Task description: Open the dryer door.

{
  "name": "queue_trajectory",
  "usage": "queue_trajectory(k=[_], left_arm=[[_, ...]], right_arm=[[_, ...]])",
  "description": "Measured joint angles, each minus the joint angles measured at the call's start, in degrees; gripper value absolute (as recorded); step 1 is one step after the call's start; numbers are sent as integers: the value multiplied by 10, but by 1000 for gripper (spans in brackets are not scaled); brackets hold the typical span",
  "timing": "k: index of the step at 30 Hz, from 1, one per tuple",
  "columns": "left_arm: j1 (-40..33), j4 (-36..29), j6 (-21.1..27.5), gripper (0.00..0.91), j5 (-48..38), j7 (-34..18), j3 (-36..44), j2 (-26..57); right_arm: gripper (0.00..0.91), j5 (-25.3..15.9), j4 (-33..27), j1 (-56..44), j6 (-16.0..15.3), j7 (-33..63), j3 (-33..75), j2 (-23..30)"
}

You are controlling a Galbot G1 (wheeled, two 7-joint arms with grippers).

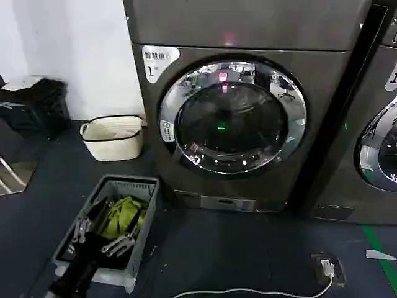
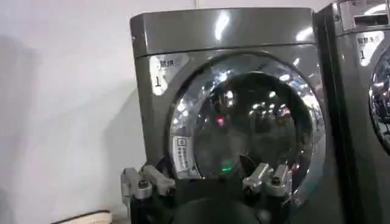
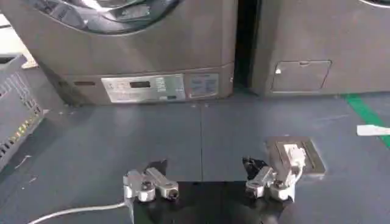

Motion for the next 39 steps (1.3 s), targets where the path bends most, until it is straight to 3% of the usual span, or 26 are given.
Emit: queue_trajectory(k=[5, 12, 27, 39], left_arm=[[0, -1, 0, 907, 0, 0, 0, 0], [-2, -4, 0, 907, -1, 0, 0, 2], [2, -16, 0, 907, -2, 2, -1, 3], [4, -20, -2, 907, 0, 5, -2, -2]], right_arm=[[907, 8, 4, 11, 58, -6, 18, -6], [907, 28, 25, 40, 111, -52, 58, -26], [907, 114, 4, 187, 137, -128, 51, -149], [907, 155, -44, 313, 155, -156, -9, -260]])
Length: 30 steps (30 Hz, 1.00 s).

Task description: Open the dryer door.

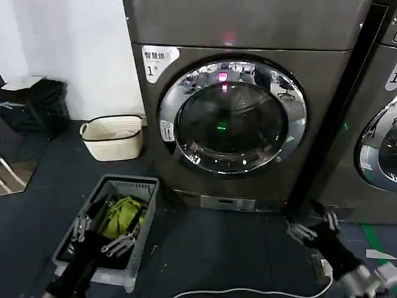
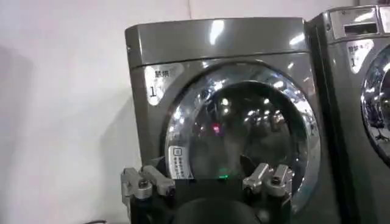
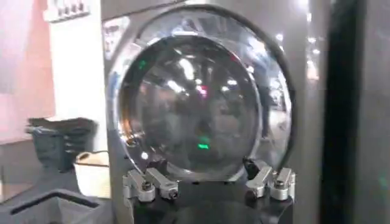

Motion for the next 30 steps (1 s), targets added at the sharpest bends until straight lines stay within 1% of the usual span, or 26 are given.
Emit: queue_trajectory(k=[8, 14, 22, 30], left_arm=[[-1, 0, -4, 907, 0, 5, -1, -1], [-5, 0, -7, 907, 0, 6, -1, 0], [-6, 0, -9, 907, 0, 7, -2, 0], [-7, 0, -11, 907, 0, 8, -3, -4]], right_arm=[[907, 34, -37, 87, 11, -11, -68, -42], [907, 43, -66, 149, 20, -16, -126, -70], [907, 58, -98, 226, 25, -21, -189, -88], [907, 68, -129, 319, 27, -25, -271, -89]])
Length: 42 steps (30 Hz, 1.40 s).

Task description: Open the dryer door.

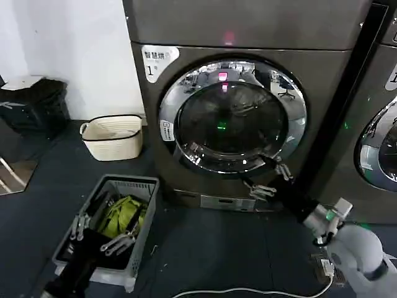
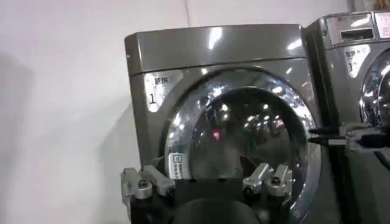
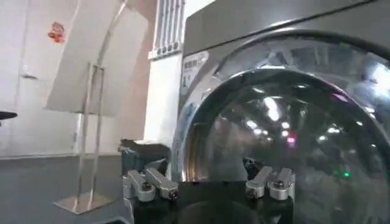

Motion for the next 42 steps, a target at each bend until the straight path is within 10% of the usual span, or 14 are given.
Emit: queue_trajectory(k=[42], left_arm=[[4, -3, -5, 907, 2, 13, -12, -10]], right_arm=[[907, -27, -212, 291, 1, 31, -257, 123]])
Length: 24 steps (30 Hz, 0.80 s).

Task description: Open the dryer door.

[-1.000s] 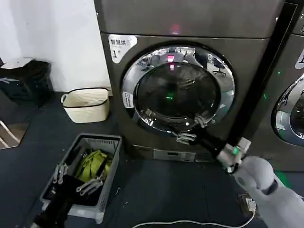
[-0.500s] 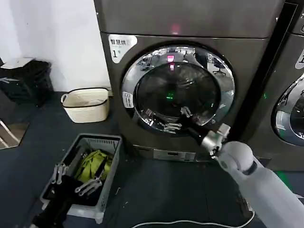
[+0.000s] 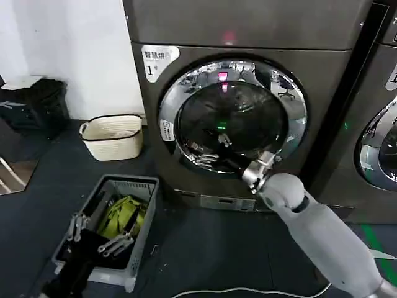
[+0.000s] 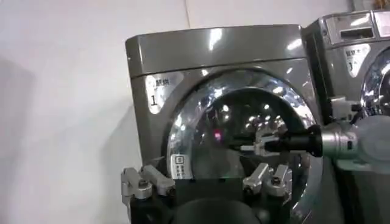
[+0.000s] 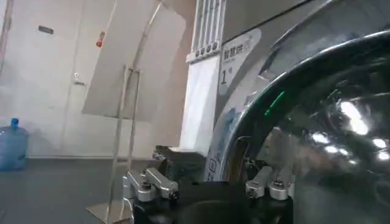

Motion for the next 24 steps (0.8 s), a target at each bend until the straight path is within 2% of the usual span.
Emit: queue_trajectory(k=[24], left_arm=[[1, -1, 0, 907, 0, 0, -1, -5]], right_arm=[[907, -21, -104, 57, 2, 6, -38, 75]])
